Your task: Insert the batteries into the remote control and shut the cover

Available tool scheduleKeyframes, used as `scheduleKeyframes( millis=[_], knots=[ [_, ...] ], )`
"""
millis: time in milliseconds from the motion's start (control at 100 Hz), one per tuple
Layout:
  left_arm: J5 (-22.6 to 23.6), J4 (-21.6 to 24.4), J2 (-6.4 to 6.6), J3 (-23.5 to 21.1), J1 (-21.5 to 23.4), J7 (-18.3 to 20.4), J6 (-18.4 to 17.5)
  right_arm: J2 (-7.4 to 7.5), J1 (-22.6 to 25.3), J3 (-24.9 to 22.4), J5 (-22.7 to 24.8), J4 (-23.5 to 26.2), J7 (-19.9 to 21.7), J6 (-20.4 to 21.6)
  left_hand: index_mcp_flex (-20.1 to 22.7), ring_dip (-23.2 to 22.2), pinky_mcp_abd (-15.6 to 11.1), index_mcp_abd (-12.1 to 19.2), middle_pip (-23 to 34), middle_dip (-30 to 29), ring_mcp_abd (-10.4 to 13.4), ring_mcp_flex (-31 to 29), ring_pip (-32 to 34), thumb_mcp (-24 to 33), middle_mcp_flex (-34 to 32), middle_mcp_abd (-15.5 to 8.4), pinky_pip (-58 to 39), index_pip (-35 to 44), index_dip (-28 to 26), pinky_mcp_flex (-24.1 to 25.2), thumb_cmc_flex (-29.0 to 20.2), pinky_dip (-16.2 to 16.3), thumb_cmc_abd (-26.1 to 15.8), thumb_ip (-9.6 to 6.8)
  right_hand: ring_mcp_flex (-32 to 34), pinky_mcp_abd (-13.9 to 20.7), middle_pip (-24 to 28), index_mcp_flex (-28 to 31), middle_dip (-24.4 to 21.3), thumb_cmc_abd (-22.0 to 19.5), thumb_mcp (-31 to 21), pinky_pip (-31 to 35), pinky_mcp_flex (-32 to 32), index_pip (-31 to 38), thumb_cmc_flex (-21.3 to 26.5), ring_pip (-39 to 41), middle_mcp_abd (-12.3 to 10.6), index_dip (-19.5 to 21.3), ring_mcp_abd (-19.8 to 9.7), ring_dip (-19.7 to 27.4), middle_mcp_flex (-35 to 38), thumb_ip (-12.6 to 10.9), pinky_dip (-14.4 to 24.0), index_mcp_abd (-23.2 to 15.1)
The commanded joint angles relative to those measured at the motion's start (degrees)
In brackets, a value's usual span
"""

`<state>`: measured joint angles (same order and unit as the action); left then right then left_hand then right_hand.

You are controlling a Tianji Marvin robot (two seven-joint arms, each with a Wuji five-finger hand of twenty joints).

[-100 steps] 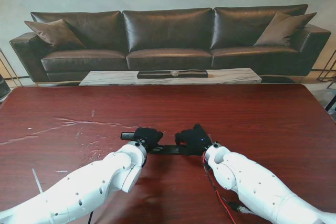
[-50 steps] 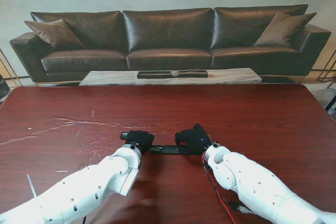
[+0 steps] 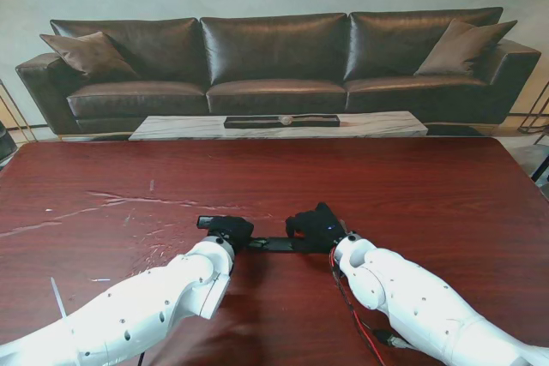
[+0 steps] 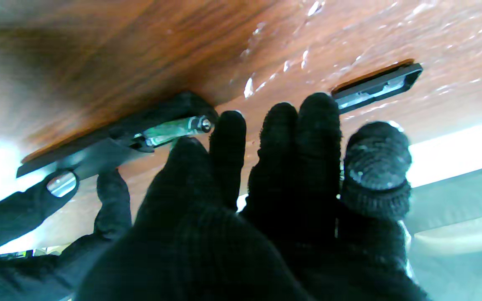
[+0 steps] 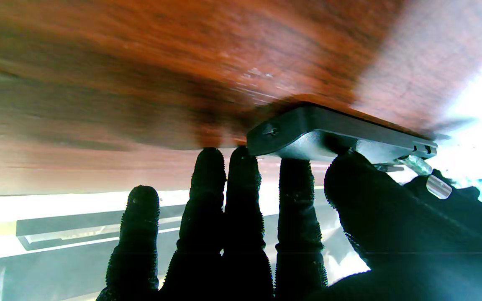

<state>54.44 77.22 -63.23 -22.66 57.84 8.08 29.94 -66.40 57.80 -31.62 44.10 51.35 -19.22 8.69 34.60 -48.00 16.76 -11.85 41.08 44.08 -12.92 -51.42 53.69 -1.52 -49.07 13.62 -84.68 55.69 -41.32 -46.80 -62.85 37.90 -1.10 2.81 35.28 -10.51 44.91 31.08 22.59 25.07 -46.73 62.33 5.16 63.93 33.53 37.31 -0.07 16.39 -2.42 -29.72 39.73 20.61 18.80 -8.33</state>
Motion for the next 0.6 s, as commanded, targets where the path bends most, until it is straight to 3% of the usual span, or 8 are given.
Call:
scheduleKeyframes(
  millis=[0, 590],
  knots=[
    [-0.51, -0.12, -0.26, 0.19, -0.35, 0.19, 0.17, -0.01, 1.38, 0.84, 0.27, -1.04, 0.98, 0.1, 1.62, -0.45, 1.03, 0.06, 1.37, 0.97, -0.57, -1.3, 1.99, -0.93, -2.13, 1.9, -2.06, 1.59, -0.95, -1.44, 0.24, -0.59, -2.96, 0.35, 3.07, -0.52, -0.23, 1.52, 0.05, 0.63, 0.02, 0.81, -0.91, 1.43, 1.8, -1.04, 0.46, 0.0, 1.27, 1.26, 0.65, -0.61, 0.83, -1.86],
    [-3.79, -1.49, -1.35, 1.62, -1.52, -0.39, -0.03, -0.03, 1.31, 0.86, 0.27, -1.23, 0.83, 0.07, 2.52, 0.41, 1.16, 0.75, 2.9, 1.23, 0.35, -3.32, 2.63, -0.5, -4.63, 1.18, -2.87, 4.39, -1.34, -3.27, -1.15, -2.35, -0.35, -0.1, 2.98, -0.45, -0.23, 1.48, 0.05, 0.37, 0.15, 0.78, -0.99, 1.4, 1.86, -1.04, 0.55, -0.03, 1.23, 1.28, 0.59, -0.66, 0.81, -1.8]
  ],
)
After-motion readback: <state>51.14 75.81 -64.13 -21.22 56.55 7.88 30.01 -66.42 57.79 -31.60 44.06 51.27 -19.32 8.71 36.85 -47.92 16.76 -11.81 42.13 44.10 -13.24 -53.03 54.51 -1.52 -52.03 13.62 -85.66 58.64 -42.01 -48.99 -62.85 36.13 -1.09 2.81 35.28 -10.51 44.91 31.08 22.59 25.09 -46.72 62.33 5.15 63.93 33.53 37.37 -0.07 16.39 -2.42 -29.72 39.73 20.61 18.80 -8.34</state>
